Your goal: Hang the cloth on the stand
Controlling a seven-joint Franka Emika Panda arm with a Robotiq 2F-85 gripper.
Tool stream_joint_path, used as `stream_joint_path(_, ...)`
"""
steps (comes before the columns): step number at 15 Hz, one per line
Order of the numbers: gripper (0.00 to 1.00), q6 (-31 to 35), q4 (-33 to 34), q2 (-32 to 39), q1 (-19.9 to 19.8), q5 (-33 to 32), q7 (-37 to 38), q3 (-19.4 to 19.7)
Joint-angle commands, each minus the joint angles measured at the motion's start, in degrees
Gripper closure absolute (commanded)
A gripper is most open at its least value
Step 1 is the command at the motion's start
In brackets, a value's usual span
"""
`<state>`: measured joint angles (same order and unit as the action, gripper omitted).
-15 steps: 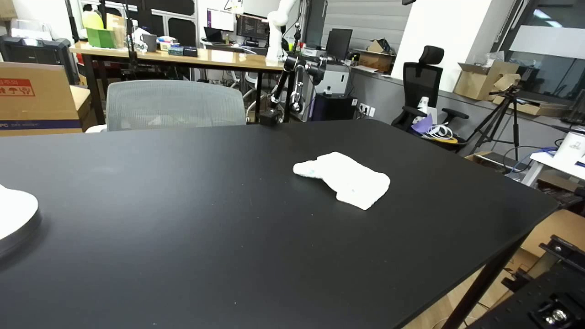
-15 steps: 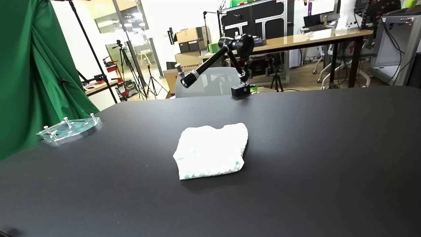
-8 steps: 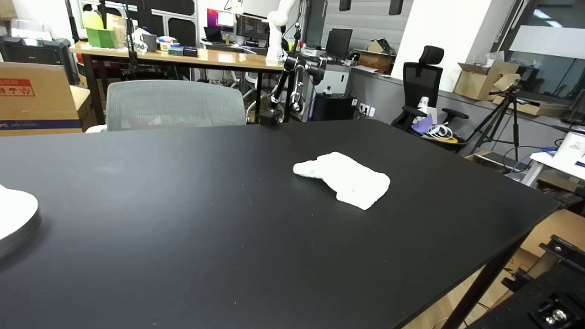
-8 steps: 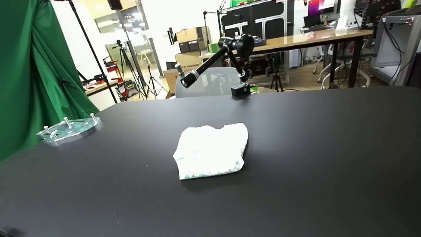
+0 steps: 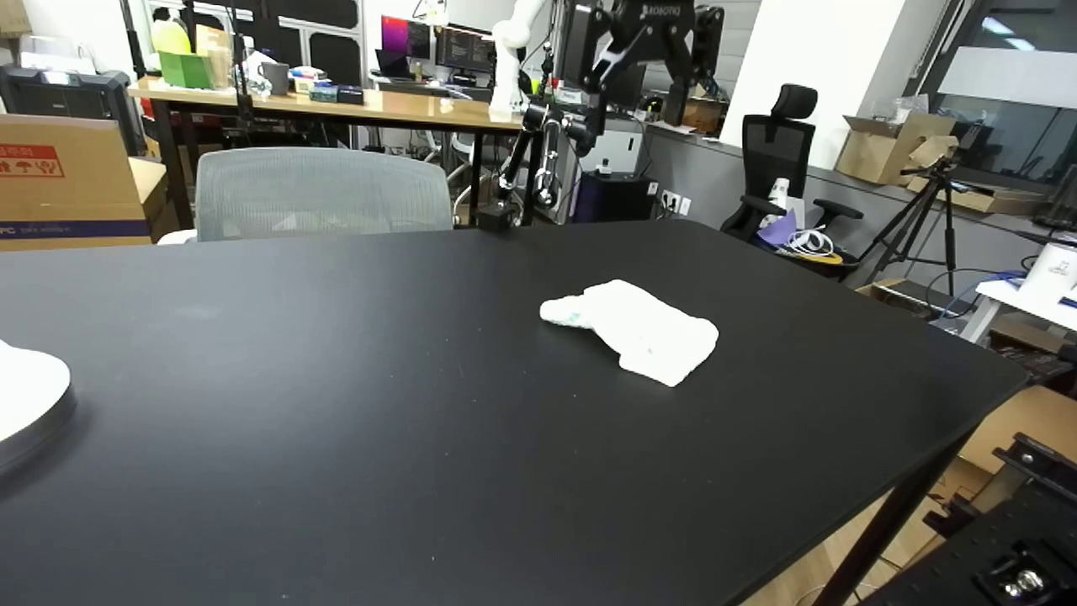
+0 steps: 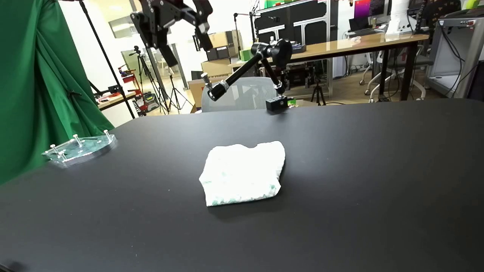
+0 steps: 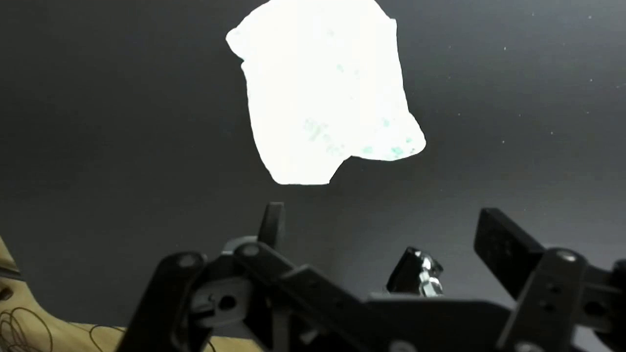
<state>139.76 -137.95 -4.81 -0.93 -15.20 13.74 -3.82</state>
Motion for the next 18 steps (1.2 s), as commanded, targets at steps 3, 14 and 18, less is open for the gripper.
stream_joint_path(3, 0.0, 2.82, -3.56, 3.71, -0.04, -0.84, 1.94, 1.54)
stream_joint_path(14, 0.0, 11.54, -2.71, 8.81, 0.12, -0.23, -2.64, 2.86)
stream_joint_path(18, 0.0, 15.37, -1.65, 14.27, 0.48, -0.37, -5.08, 4.07)
